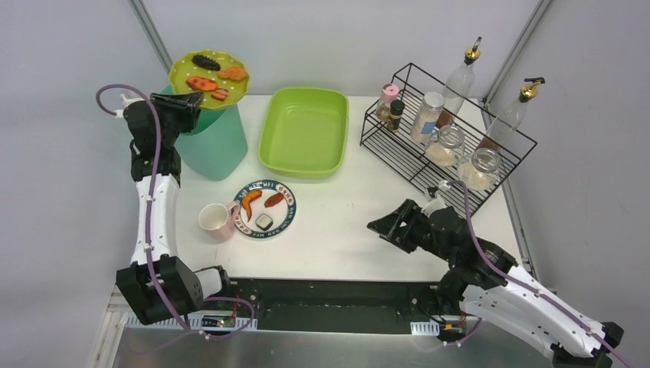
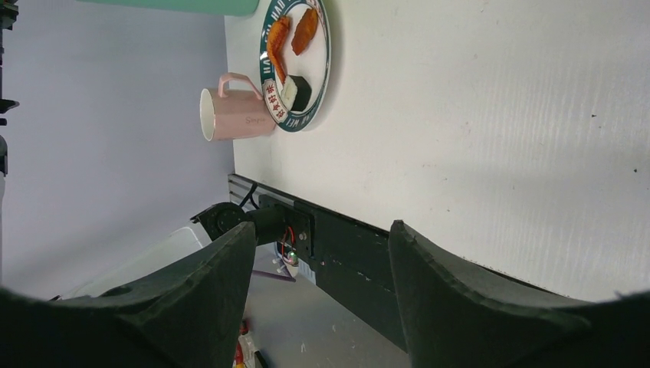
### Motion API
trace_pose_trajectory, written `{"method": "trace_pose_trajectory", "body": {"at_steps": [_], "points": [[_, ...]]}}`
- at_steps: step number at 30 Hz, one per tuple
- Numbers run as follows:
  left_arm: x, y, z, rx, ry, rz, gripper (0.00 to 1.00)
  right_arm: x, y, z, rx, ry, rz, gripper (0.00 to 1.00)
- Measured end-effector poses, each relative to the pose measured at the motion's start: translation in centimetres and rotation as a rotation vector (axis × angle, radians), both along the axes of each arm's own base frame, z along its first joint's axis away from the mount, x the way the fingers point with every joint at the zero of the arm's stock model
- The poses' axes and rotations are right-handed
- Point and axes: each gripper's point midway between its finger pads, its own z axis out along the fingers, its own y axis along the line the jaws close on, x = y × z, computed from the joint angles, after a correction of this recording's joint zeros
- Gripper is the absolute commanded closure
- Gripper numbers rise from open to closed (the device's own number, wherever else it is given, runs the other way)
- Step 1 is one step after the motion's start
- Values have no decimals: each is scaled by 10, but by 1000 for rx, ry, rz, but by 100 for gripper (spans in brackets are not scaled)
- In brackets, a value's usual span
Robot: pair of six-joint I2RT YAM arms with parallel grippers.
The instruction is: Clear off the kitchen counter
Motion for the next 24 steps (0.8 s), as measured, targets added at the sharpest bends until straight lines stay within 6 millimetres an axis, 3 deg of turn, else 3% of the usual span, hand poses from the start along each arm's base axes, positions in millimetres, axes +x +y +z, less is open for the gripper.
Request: {"method": "trace_pose_trajectory", "body": {"at_steps": [6, 16, 24], "points": [[-6, 36, -3, 6, 26, 84, 100, 0, 8, -7, -14, 21, 26, 32], [-18, 58, -37, 69, 175, 159, 100, 1, 13, -13, -41, 25, 54, 31], [-27, 70, -13, 211, 192, 205, 100, -1, 11, -12, -30, 11, 56, 31]]}}
